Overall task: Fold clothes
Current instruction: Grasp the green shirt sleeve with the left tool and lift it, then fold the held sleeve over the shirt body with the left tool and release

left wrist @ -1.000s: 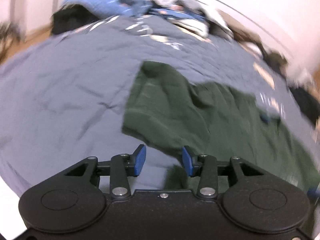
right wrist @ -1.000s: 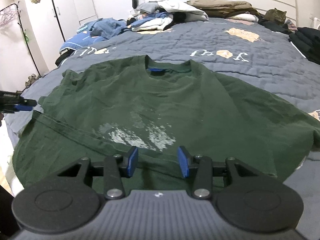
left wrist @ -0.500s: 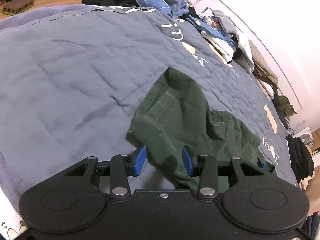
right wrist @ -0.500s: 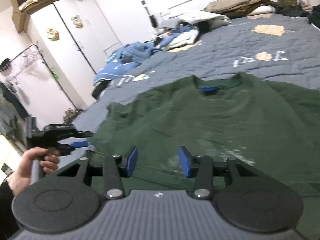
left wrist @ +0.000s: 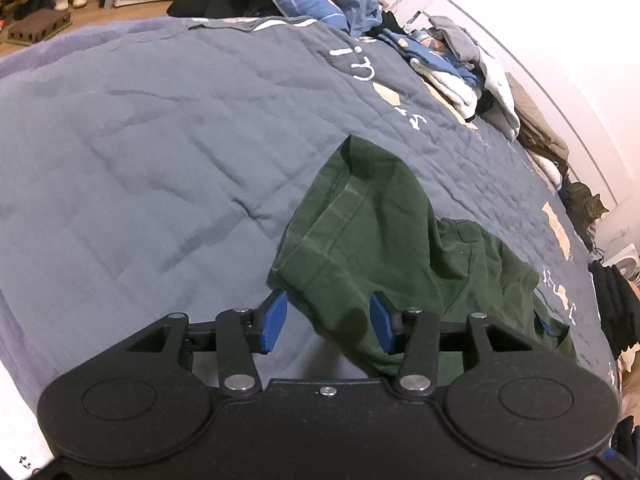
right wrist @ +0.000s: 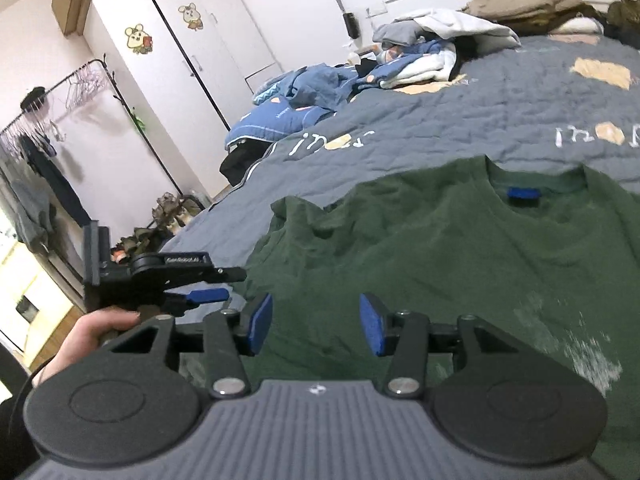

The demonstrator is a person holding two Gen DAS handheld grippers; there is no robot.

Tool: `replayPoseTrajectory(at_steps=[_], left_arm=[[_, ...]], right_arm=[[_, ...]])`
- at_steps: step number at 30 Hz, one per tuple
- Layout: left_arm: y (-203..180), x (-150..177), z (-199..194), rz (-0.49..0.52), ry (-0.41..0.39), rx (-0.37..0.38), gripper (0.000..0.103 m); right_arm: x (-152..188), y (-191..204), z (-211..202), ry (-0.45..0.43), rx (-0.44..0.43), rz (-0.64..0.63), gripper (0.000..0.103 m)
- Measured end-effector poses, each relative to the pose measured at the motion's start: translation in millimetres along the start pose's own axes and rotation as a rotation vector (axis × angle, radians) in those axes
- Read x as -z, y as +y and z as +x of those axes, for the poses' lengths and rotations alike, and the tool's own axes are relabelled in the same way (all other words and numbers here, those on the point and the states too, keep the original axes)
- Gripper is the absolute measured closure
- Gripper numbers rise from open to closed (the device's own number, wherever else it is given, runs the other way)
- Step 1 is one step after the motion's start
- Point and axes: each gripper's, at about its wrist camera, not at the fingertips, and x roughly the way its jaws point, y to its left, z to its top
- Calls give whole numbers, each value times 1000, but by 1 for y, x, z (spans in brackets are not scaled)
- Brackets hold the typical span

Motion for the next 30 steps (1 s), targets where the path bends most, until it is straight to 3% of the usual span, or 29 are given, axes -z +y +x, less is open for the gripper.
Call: replayPoseTrajectory(at_steps=[7, 17, 30], left_arm=[[-3, 1, 0, 51, -1, -6, 53], [13, 0, 8, -94, 12, 8, 52], [11, -3, 20, -112, 15, 4, 52]], right_arm=[[-11, 13, 27, -1, -6, -30, 55], [-6, 19, 45, 11, -40, -13, 54], [-7, 27, 38, -6, -53, -24, 54]])
